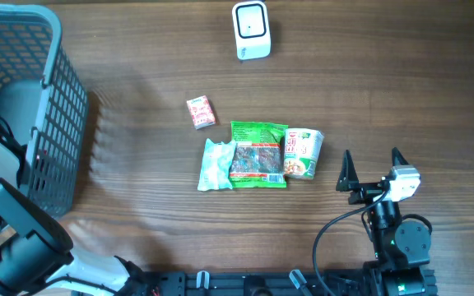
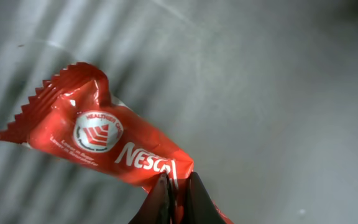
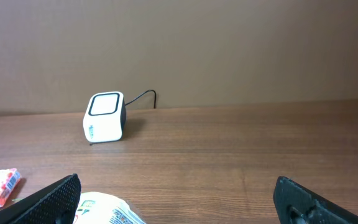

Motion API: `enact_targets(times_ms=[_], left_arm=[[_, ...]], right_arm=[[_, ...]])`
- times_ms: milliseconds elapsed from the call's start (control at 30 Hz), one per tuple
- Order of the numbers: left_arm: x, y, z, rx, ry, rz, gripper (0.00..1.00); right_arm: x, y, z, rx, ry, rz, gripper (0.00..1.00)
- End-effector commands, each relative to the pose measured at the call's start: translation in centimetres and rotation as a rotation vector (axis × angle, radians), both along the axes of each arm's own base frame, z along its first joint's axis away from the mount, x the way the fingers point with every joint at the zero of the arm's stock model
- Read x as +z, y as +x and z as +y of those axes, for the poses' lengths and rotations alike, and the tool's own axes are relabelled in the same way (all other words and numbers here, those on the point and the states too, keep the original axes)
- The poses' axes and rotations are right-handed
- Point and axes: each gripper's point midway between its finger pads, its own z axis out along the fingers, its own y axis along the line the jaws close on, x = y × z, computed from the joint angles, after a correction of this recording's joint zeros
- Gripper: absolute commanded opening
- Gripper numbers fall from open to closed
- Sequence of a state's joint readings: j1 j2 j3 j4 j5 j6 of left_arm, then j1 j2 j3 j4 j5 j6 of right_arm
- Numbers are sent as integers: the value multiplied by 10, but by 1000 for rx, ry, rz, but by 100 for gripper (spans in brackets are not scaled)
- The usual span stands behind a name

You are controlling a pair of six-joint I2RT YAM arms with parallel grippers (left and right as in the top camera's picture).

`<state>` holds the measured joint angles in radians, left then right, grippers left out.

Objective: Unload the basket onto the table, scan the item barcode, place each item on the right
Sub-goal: 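Reach into the basket and grasp the red Nescafe stick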

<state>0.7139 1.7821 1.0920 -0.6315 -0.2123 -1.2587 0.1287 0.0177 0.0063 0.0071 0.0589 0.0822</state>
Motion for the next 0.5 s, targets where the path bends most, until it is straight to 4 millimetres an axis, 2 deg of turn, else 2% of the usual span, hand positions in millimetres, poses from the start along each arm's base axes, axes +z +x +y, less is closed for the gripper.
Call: enact_targets(times_ms=[0, 100, 167, 267, 333, 467], left_arm=[[-20, -1, -9, -61, -68, 26, 4], [14, 17, 6, -145, -17, -1, 4], [49, 28, 15, -157, 22, -34, 4], [121, 41, 27, -158, 100, -109, 4], [157, 43, 29, -158, 142, -151, 4], [214, 46, 29, -225, 238, -215, 4]], right_arm=[[1, 0, 1, 7, -3, -6, 100], [1, 0, 1, 8, -3, -6, 100], [1, 0, 1, 8, -3, -6, 100], [1, 0, 1, 8, -3, -6, 100], [1, 0, 1, 8, -3, -6, 100], [1, 0, 1, 8, -3, -6, 100]])
